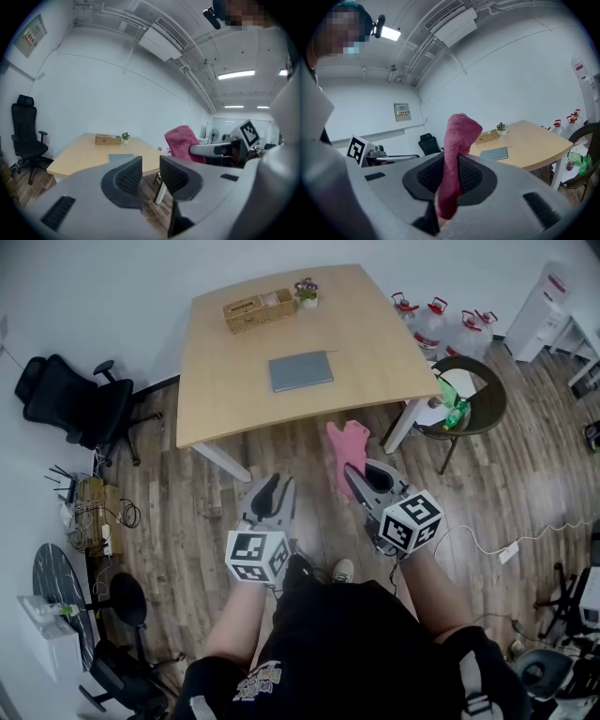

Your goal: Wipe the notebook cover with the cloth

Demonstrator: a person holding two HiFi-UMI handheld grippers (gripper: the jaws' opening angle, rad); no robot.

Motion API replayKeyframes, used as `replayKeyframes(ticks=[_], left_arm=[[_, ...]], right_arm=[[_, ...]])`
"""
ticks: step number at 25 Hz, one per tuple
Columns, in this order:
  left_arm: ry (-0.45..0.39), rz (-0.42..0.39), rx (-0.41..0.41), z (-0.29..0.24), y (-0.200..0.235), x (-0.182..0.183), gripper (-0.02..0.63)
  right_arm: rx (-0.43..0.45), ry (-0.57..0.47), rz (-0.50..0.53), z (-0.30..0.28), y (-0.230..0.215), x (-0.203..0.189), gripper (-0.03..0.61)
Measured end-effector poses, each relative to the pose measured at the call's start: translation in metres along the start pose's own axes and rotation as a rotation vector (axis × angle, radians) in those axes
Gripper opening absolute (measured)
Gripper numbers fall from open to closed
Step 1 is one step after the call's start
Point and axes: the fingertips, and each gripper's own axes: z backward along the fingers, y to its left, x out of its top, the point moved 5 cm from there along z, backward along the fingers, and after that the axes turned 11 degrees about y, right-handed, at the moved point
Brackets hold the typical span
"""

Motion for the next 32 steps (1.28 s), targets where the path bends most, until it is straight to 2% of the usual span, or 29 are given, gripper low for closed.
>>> replayKeyframes(ticks=[5, 14, 26, 32], left_arm=[[0.026, 0.008, -0.018, -0.017, 0.027, -0.003, 0.136], [0.064, 0.023, -0.055, -0.05, 0.091, 0.006, 0.176], [0.095, 0.037, -0.132, -0.093, 0.188, 0.026, 0.187], [0.102, 0.04, -0.172, -0.111, 0.219, 0.037, 0.187]], right_arm=[[-0.021, 0.019, -0.016, -0.027, -0.007, 0.003, 0.069], [-0.065, 0.044, -0.041, -0.089, -0.017, 0.018, 0.069], [-0.138, 0.039, -0.066, -0.189, -0.023, 0.048, 0.069], [-0.172, 0.039, -0.06, -0.219, -0.026, 0.062, 0.069]])
